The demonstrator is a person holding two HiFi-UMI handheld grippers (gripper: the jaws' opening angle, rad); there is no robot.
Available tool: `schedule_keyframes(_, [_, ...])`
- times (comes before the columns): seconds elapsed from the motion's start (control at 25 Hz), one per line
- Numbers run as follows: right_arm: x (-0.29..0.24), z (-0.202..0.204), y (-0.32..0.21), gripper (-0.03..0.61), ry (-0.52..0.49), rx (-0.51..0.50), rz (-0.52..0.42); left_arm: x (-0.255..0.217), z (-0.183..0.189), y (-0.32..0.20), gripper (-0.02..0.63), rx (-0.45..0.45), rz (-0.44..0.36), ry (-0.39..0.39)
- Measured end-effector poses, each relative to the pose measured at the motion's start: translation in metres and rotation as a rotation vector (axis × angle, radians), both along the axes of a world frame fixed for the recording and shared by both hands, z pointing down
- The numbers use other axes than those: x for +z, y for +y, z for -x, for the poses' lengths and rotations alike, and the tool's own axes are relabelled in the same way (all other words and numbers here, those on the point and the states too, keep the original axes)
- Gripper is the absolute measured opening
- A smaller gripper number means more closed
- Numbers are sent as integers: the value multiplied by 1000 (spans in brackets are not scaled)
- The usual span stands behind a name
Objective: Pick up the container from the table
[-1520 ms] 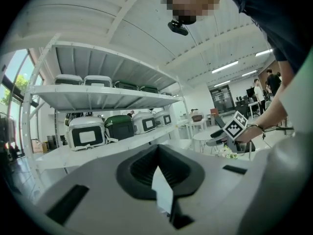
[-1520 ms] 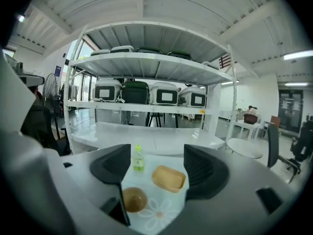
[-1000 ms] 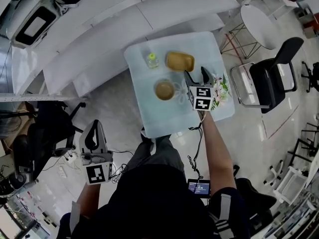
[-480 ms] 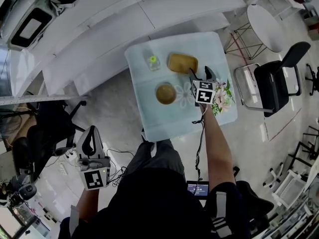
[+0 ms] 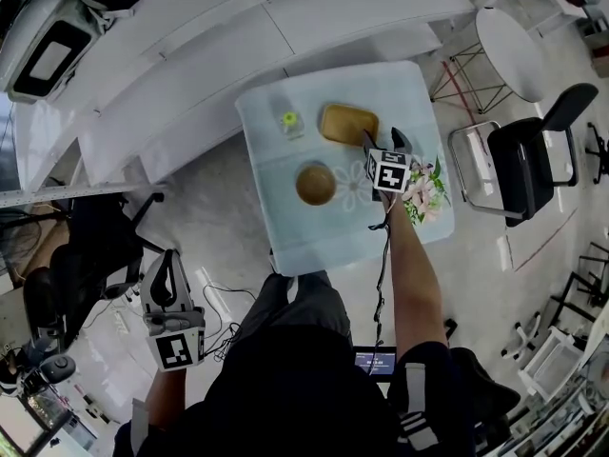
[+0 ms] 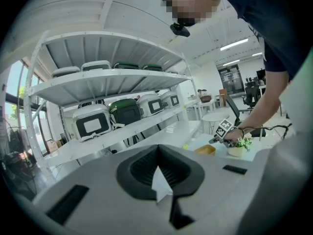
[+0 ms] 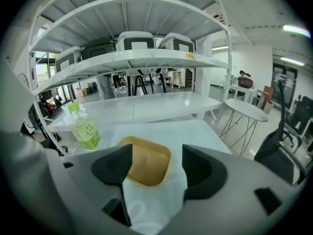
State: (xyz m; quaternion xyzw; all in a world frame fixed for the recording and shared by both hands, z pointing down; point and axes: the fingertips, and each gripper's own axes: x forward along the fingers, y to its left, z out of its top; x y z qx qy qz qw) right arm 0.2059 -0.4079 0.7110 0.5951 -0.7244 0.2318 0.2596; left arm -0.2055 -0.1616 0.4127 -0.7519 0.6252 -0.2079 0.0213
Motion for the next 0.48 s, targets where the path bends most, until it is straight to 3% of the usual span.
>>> schedule_keyframes(0.48, [46, -7, -11, 277, 0, 12, 107, 10, 4, -8, 4, -61, 62, 9])
